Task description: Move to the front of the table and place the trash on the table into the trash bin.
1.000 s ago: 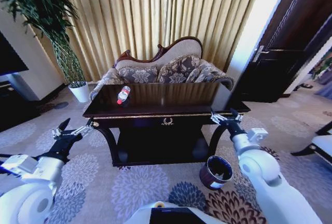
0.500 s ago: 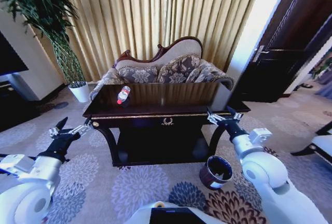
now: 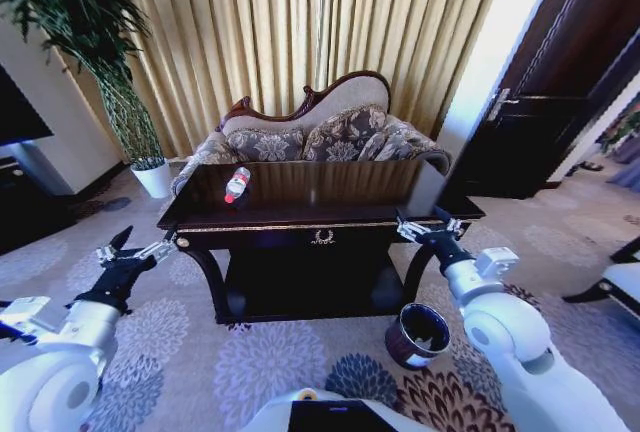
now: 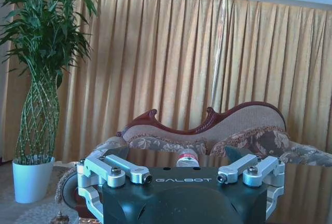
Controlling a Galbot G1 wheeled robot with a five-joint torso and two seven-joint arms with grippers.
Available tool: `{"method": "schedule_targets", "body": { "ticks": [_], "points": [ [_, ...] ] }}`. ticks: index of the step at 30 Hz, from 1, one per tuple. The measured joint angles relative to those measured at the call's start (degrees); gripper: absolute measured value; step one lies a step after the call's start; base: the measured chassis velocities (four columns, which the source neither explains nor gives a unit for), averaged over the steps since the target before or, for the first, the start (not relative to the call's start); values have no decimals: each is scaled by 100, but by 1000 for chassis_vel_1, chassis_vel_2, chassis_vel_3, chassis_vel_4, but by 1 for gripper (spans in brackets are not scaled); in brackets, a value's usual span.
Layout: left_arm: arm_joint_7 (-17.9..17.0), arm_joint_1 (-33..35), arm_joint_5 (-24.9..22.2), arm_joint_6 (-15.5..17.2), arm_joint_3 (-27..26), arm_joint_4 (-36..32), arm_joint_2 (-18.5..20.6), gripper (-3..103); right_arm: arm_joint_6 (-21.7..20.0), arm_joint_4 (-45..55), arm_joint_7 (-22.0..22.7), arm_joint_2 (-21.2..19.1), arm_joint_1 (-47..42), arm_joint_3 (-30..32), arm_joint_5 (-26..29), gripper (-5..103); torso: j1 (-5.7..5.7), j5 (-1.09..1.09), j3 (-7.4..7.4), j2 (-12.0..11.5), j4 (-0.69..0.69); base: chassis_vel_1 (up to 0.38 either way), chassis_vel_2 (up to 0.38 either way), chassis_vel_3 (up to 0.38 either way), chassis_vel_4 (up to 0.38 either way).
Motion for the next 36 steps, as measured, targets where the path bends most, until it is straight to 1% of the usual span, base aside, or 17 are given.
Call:
{"method": "schedule_targets", "body": {
  "ticks": [36],
  "points": [
    [19,-16,-3,-3,-11,0,-16,100,17,-15,-47,-23,-16,-25,-50,100,0,0,0,0,0,-79,80,76,-81]
  ]
}}
